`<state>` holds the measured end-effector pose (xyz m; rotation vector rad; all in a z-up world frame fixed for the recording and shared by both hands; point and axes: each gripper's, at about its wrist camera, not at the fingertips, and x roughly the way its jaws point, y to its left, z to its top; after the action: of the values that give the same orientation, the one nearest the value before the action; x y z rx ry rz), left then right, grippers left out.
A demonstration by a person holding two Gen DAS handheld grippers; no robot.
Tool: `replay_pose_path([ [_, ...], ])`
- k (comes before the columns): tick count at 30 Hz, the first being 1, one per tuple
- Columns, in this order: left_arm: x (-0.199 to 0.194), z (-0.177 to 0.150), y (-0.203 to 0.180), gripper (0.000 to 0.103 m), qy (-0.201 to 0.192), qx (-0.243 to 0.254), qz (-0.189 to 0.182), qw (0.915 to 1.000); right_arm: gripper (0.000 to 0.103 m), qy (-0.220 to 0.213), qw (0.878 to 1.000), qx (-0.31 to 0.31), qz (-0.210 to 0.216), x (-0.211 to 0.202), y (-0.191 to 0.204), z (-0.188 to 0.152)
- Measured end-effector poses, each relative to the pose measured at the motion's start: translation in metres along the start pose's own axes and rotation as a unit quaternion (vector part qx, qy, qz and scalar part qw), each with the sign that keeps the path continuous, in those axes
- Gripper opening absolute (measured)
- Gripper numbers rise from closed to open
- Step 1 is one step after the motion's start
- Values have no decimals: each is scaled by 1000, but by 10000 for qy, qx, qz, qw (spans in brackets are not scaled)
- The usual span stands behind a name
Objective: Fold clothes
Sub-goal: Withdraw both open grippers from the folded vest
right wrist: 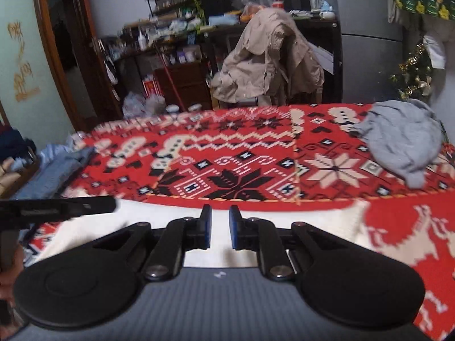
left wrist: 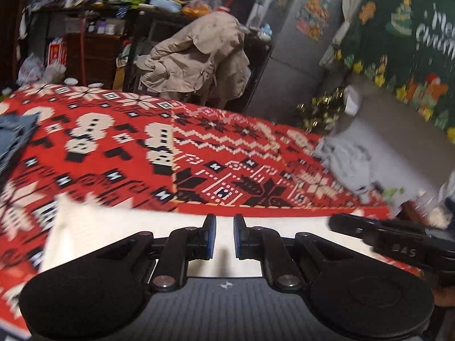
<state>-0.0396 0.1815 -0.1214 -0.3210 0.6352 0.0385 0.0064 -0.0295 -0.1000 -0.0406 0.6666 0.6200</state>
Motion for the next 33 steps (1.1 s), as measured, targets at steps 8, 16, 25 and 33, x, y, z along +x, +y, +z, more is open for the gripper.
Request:
replay_pose_path([
  [8,43,-6,4,12,168,191,194,9995,12,326,9990,-299,-84,69,22,4],
  [16,46,-2,-1,13,91,307,79,9995,12,387,9977,-511,-203,89,28,2],
  [25,48,-5,7,10,148,221,-68,9996,11,370,9969,-688,-74,90,36,-2],
  [33,45,-7,14,10,117,93,-83,9999,11,348,9975,-217,-577,77,-5,-2],
])
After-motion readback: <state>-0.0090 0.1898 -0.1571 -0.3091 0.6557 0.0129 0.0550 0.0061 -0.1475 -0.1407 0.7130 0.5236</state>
